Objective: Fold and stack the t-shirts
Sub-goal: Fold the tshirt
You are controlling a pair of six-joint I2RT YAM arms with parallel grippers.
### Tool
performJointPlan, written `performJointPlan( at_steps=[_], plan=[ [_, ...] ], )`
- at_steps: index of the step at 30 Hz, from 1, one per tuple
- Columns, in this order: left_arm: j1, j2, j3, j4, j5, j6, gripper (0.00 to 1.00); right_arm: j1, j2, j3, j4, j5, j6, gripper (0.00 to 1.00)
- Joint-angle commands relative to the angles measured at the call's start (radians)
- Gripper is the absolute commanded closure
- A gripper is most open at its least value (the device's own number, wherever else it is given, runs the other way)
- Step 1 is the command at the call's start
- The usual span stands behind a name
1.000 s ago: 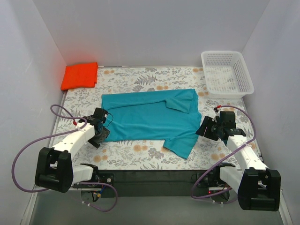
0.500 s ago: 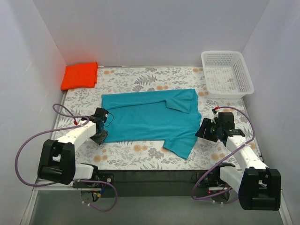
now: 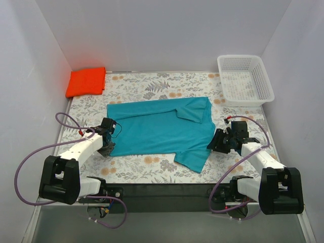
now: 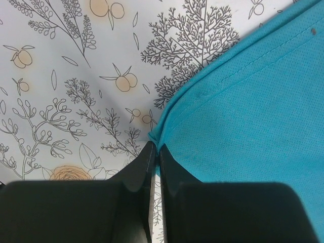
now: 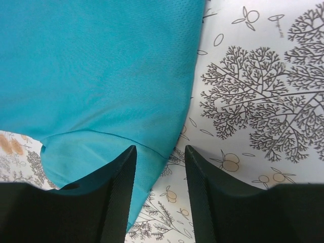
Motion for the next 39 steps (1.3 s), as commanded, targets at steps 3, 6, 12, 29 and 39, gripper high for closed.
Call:
performJointPlan(
  at_steps=[3, 6, 12, 29, 39],
  plan=[
    [0.004, -0.03, -0.004, -0.002, -0.036, 0.013, 1.0, 0.013, 0.025, -0.034, 0.023, -0.03, 0.044, 0.53],
    [0.004, -0.033, -0.001, -0.005, -0.032, 0.014, 1.0, 0.016, 0.028, -0.045, 0.018, -0.039, 0.056, 0.54],
    [0.004, -0.039, 0.004, -0.004, -0.029, 0.014, 1.0, 0.014, 0.02, -0.049, -0.008, -0.035, 0.059, 0.59],
    [0.034, -0.032, 0.109, -0.016, -0.052, 0.1, 1.0, 0.014, 0.016, 0.107, -0.069, -0.009, 0.05, 0.99],
    [0.053, 0.056, 0.246, -0.011, -0.047, 0.166, 1.0, 0.014, 0.108, 0.27, -0.094, -0.006, 0.041, 0.99]
  ],
)
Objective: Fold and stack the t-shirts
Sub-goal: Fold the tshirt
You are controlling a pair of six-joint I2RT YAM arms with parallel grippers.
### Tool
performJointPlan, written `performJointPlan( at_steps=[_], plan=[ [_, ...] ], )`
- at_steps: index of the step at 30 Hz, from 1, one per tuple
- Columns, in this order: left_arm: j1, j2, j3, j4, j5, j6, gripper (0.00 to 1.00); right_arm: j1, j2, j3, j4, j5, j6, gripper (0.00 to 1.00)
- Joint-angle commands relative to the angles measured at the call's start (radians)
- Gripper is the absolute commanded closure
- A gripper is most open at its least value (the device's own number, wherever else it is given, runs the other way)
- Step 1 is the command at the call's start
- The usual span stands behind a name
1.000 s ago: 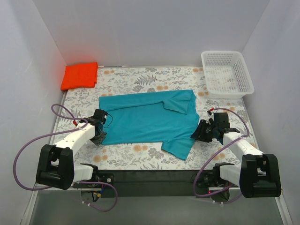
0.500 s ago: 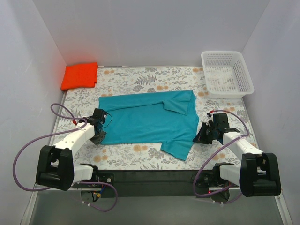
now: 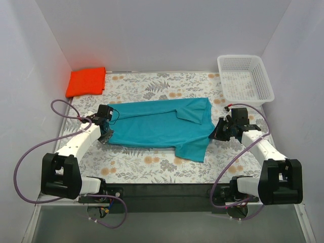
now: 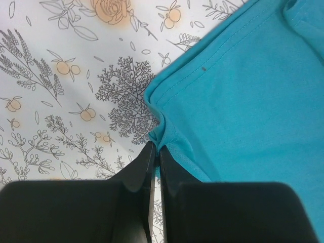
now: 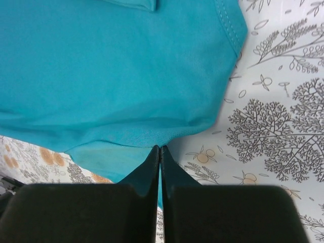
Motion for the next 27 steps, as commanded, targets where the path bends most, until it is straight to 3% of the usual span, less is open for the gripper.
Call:
performJointPlan(
  at_steps=[1, 12, 27],
  plan=[
    [0.021, 0.043, 0.065, 0.005, -0.033, 0.041, 1.0, 0.002, 0.046, 0.079, -0.016, 0.011, -0.018, 0.99],
    [0.084, 0.187, 0.192, 0.083, -0.042, 0.101, 1.0, 0.002, 0.214, 0.267, -0.016, 0.027, -0.042, 0.99],
    [0.095, 0.325, 0.255, 0.169, -0.085, 0.118, 1.0, 0.002, 0.373, 0.398, -0.013, 0.062, -0.064, 0.99]
  ],
)
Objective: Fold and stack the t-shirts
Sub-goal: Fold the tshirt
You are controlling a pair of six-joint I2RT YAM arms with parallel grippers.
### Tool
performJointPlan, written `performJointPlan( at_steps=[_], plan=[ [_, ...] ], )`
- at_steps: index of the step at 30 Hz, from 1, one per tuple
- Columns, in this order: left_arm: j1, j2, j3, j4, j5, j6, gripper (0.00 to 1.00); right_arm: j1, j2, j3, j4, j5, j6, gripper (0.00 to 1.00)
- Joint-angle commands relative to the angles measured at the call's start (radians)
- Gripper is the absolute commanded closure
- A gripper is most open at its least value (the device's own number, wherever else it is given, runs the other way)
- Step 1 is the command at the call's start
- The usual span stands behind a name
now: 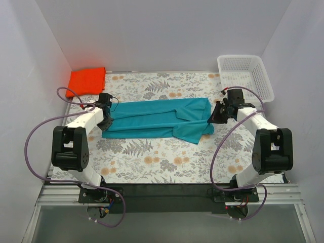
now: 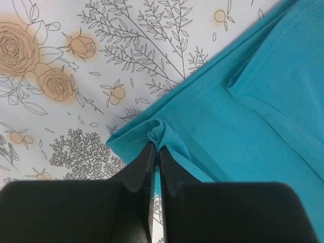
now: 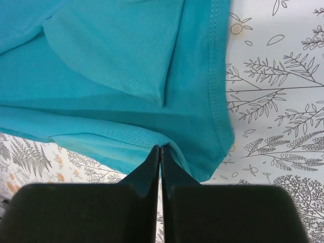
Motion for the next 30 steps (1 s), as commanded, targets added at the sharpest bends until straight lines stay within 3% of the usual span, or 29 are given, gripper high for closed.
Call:
performJointPlan(
  at_steps=[1, 18, 25, 28, 30],
  plan=[
    [0.014, 0.019, 0.042, 0.052, -0.075, 0.028, 1.0, 0.0, 0.034, 0.051, 0.004, 0.04, -0.028, 0.99],
    [0.014, 0.085, 0.07, 0.138, -0.078, 0.066, 0.97, 0.002, 0.12, 0.065, 0.042, 0.071, -0.049, 0.98],
    [0.014, 0.091, 0.067, 0.147, -0.049, 0.057, 0.83, 0.002, 0.117, 0.07, 0.07, 0.03, -0.06, 0.87],
    [0.014, 0.076, 0.065, 0.138, -0.045, 0.044, 0.71, 0.0, 0.099, 0.076, 0.076, 0.014, -0.066, 0.74],
    [0.014, 0.039, 0.056, 0.138, -0.045, 0.032, 0.55, 0.0, 0.07, 0.076, 0.078, 0.013, -0.072, 0.64]
  ],
)
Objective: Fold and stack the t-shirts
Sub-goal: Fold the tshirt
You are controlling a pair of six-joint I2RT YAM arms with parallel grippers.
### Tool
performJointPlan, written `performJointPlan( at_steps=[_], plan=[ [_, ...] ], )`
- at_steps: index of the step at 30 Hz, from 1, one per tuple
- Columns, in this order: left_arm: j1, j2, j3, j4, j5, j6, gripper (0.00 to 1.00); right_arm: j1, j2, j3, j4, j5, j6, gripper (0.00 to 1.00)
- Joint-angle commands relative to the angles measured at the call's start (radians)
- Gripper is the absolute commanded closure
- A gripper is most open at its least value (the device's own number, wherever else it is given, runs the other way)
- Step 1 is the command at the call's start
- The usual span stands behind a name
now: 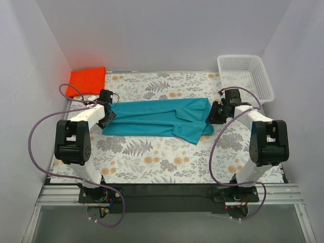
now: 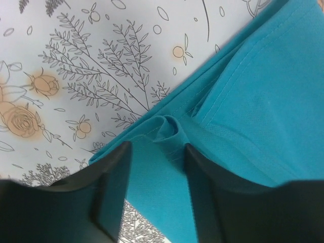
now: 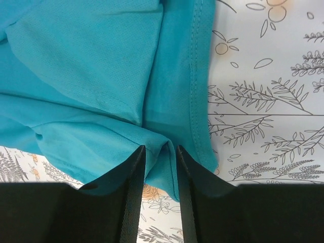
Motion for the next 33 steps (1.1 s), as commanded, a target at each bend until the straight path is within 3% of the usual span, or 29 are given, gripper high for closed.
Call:
performJointPlan(
  at_steps=[1, 5, 13, 19, 26, 33],
  plan=[
    [0.008, -0.076, -0.003, 0.015, -0.045, -0.025, 0.48, -0.001, -0.065, 0.047, 0.032, -0.013, -0.025, 0.62],
    [0.008, -0.185, -0.026, -0.001, -0.037, -0.032, 0.32, -0.004, -0.157, 0.005, 0.03, -0.004, -0.033, 0.57],
    [0.006, -0.337, -0.194, 0.001, 0.102, -0.013, 0.28, -0.007, -0.304, -0.211, 0.047, -0.002, -0.108, 0.52],
    [0.006, -0.313, -0.231, 0.056, 0.184, 0.016, 0.4, -0.042, -0.295, -0.231, 0.076, -0.019, -0.242, 0.57],
    [0.006, -0.23, -0.199, 0.085, 0.213, 0.007, 0.58, -0.067, -0.252, -0.249, 0.121, -0.16, -0.298, 0.57],
    [0.006, -0.185, -0.207, 0.088, 0.184, 0.001, 0.65, -0.068, -0.197, -0.263, 0.132, -0.188, -0.313, 0.58]
  ],
)
